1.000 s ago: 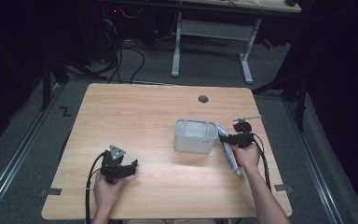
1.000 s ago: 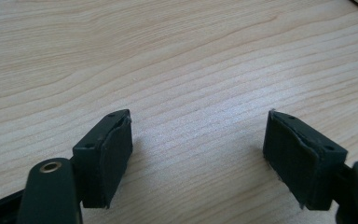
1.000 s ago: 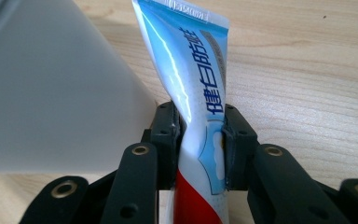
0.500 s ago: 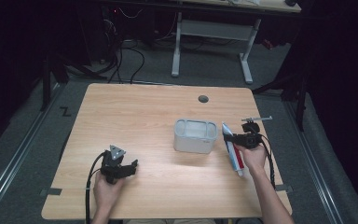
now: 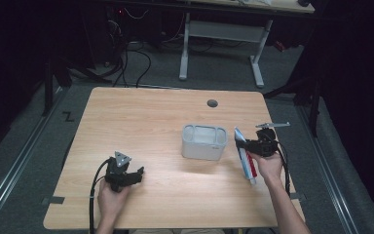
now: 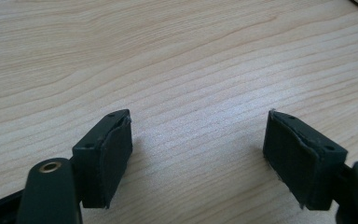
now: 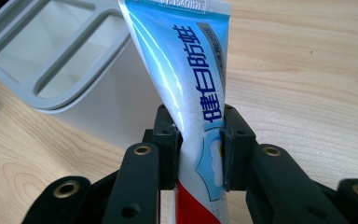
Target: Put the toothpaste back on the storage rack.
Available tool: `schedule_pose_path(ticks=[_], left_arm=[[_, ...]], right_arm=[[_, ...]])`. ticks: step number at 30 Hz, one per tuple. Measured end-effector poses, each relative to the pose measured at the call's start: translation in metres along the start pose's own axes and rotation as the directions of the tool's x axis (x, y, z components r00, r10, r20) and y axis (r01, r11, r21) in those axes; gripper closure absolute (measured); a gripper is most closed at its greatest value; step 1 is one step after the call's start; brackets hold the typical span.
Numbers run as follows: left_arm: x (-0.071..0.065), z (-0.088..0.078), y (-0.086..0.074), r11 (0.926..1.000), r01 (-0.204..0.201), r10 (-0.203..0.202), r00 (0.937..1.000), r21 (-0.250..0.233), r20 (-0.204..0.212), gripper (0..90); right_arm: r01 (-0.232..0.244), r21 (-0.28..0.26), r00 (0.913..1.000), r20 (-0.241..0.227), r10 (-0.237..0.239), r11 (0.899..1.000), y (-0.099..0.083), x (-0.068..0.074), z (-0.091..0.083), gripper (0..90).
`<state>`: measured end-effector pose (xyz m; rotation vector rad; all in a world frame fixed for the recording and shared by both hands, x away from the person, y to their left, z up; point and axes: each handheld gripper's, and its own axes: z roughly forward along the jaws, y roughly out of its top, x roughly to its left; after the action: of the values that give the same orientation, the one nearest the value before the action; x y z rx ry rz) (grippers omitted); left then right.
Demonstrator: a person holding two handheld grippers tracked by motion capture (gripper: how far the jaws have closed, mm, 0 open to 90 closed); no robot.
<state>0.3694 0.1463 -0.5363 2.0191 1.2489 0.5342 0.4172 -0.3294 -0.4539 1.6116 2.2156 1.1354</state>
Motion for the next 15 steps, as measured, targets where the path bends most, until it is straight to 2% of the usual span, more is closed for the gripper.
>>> schedule_pose_path(ticks=[4,15], left_arm=[[0.0,0.0,0.0,1.0,0.0,0.0,1.0,-0.001,0.0,24.1],[0.0,0.0,0.0,1.0,0.0,0.0,1.0,0.0,0.0,24.2]], right_arm=[[0.027,-0.012,0.9996,0.005,-0.027,1.0,0.0,0.004,-0.006,71.8],[0.056,-0.038,0.9982,-0.018,-0.057,0.998,-0.002,0.01,-0.013,71.7]])
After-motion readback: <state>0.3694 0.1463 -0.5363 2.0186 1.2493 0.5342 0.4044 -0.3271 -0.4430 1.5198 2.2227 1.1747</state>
